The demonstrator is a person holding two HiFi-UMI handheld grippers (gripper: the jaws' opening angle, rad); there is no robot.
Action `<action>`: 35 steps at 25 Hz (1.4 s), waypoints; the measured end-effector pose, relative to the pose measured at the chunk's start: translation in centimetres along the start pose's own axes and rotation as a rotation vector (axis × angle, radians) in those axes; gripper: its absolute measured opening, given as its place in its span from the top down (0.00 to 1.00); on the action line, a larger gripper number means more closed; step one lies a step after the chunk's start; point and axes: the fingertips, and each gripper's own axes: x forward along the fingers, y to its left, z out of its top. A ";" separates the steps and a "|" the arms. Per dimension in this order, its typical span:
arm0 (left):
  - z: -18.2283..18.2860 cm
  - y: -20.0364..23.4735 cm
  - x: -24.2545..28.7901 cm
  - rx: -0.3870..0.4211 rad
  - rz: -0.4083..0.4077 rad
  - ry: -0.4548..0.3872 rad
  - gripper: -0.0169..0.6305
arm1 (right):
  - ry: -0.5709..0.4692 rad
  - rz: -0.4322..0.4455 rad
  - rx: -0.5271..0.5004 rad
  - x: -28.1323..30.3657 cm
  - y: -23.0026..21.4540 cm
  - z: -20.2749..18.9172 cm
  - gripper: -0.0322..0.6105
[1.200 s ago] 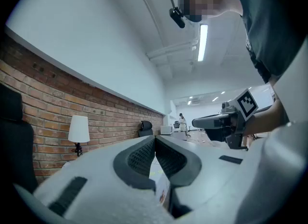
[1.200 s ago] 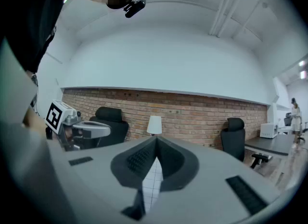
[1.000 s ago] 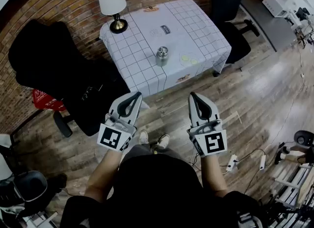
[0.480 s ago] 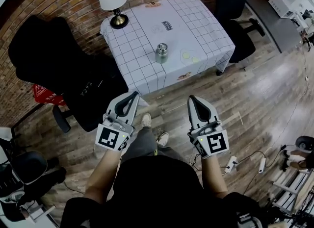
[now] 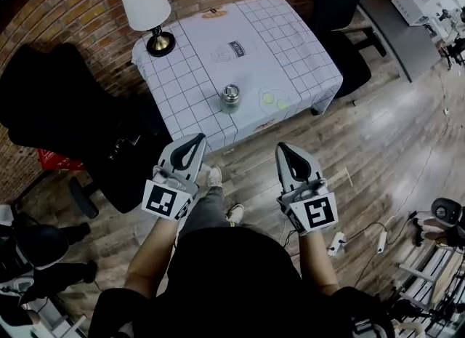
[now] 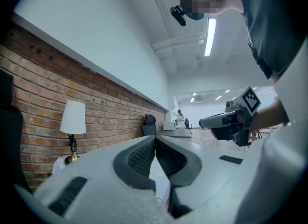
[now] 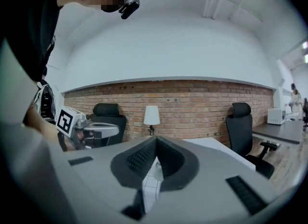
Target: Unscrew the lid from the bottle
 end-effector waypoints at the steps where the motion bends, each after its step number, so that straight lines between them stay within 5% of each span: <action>1: 0.1 0.8 1.0 -0.004 -0.005 -0.005 0.94 | 0.003 -0.005 -0.004 0.9 -0.6 0.3 0.93; 20: -3.3 8.0 9.6 -0.108 -0.107 0.031 0.94 | 0.070 -0.055 -0.022 11.4 -4.6 1.2 0.93; 35: -5.4 8.3 11.7 -0.070 -0.022 0.114 0.94 | 0.133 0.091 -0.058 14.0 -6.7 -3.6 0.93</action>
